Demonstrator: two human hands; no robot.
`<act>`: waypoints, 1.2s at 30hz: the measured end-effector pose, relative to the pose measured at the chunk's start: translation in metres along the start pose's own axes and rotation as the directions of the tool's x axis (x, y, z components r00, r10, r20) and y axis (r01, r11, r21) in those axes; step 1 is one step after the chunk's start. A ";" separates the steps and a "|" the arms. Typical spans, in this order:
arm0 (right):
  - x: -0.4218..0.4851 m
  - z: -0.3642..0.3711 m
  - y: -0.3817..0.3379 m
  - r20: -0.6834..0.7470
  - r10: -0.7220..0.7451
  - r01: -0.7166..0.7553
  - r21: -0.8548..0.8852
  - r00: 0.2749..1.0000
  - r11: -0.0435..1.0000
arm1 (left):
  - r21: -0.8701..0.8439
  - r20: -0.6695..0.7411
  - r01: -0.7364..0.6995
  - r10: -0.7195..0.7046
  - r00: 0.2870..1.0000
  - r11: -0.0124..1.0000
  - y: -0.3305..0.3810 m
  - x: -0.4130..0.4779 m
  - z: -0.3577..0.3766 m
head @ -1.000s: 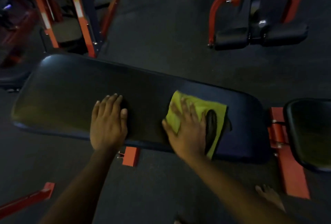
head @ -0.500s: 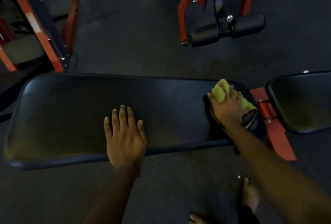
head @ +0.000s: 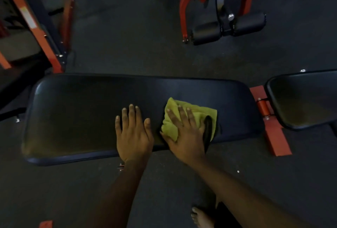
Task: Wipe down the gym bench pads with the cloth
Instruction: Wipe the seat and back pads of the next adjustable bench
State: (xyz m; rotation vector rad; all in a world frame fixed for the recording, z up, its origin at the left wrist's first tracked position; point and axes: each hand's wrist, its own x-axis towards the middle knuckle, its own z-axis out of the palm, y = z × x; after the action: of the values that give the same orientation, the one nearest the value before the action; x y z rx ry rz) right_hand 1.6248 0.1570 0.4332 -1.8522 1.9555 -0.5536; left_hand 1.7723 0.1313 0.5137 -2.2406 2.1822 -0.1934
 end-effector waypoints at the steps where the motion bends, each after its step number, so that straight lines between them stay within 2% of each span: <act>1: 0.008 -0.004 0.018 0.000 -0.001 0.001 -0.022 1.000 1.000 | -0.018 -0.005 0.004 -0.004 1.000 1.000 0.000 0.000 -0.001; 3: 0.042 -0.011 0.055 -0.023 0.172 -0.174 -0.067 0.985 0.983 | -0.048 0.001 0.010 -0.010 1.000 0.999 -0.003 0.002 -0.001; 5: 0.097 -0.024 0.080 0.045 0.460 -0.462 0.042 0.887 0.886 | -0.082 -0.002 0.001 -0.001 1.000 0.997 -0.003 0.002 -0.003; 6: 0.122 -0.028 0.077 0.081 0.547 -0.553 0.108 0.833 0.826 | -0.100 -0.011 -0.010 0.009 1.000 0.995 -0.004 0.002 -0.005; 7: 0.141 -0.031 0.063 0.082 0.565 -0.570 0.138 0.821 0.810 | -0.119 -0.023 -0.010 0.008 1.000 0.993 -0.007 0.001 -0.007; 9: 0.156 -0.024 0.007 0.024 0.429 -0.428 0.131 0.903 0.894 | -0.147 -0.071 0.029 -0.040 0.997 0.989 -0.021 -0.002 -0.013; 12: 0.111 -0.001 -0.090 0.019 0.082 -0.084 0.120 0.996 0.989 | -0.197 -0.145 0.132 -0.162 0.976 0.971 -0.052 -0.004 -0.027; 14: 0.061 0.005 -0.117 0.027 -0.105 0.102 0.108 0.994 0.989 | -0.214 -0.174 0.199 -0.238 0.955 0.956 -0.078 -0.001 -0.041; 16: 0.030 0.004 -0.100 0.018 -0.201 0.199 0.077 0.979 0.977 | -0.200 -0.201 0.263 -0.302 0.932 0.944 -0.102 0.005 -0.054; 19: 0.031 -0.004 -0.040 -0.003 -0.123 0.123 0.024 0.992 0.992 | -0.137 -0.223 0.367 -0.389 0.894 0.920 -0.139 0.014 -0.063; 21: 0.073 -0.009 -0.008 0.018 0.094 -0.094 0.015 0.995 0.995 | -0.111 -0.210 0.435 -0.449 0.869 0.894 -0.162 0.019 -0.063; 23: 0.129 -0.018 -0.005 0.104 0.389 -0.398 0.089 0.915 0.913 | -0.113 -0.192 0.468 -0.482 0.855 0.876 -0.173 0.021 -0.063; 24: 0.152 -0.022 -0.016 0.113 0.461 -0.473 0.126 0.880 0.872 | -0.119 -0.194 0.468 -0.483 0.854 0.876 -0.173 0.022 -0.062; 25: 0.166 -0.025 -0.036 0.093 0.464 -0.473 0.150 0.881 0.868 | -0.132 -0.200 0.469 -0.487 0.850 0.873 -0.174 0.023 -0.060; 26: 0.168 -0.023 -0.062 0.037 0.405 -0.406 0.152 0.914 0.901 | -0.144 -0.207 0.473 -0.494 0.844 0.869 -0.173 0.023 -0.059; 29: 0.110 0.001 -0.153 -0.106 0.110 -0.094 0.142 0.988 0.985 | -0.149 -0.229 0.465 -0.488 0.842 0.873 -0.176 0.019 -0.055; 31: 0.053 0.011 -0.183 -0.084 -0.086 0.095 0.113 0.993 0.989 | -0.156 -0.215 0.458 -0.483 0.849 0.875 -0.177 0.019 -0.056; 34: 0.009 0.008 -0.151 0.000 -0.269 0.268 0.076 0.963 0.960 | -0.169 -0.174 0.439 -0.466 0.868 0.882 -0.176 0.017 -0.060; 36: 0.000 0.001 -0.109 0.000 -0.188 0.188 0.036 0.982 0.981 | -0.192 -0.154 0.417 -0.447 0.881 0.889 -0.181 0.017 -0.063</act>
State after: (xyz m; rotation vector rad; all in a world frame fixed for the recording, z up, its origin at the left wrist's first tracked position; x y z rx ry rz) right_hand 1.7174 0.1516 0.4903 -2.0269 1.7664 -0.6364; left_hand 1.9469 0.1249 0.5940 -2.8918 1.7840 -0.2637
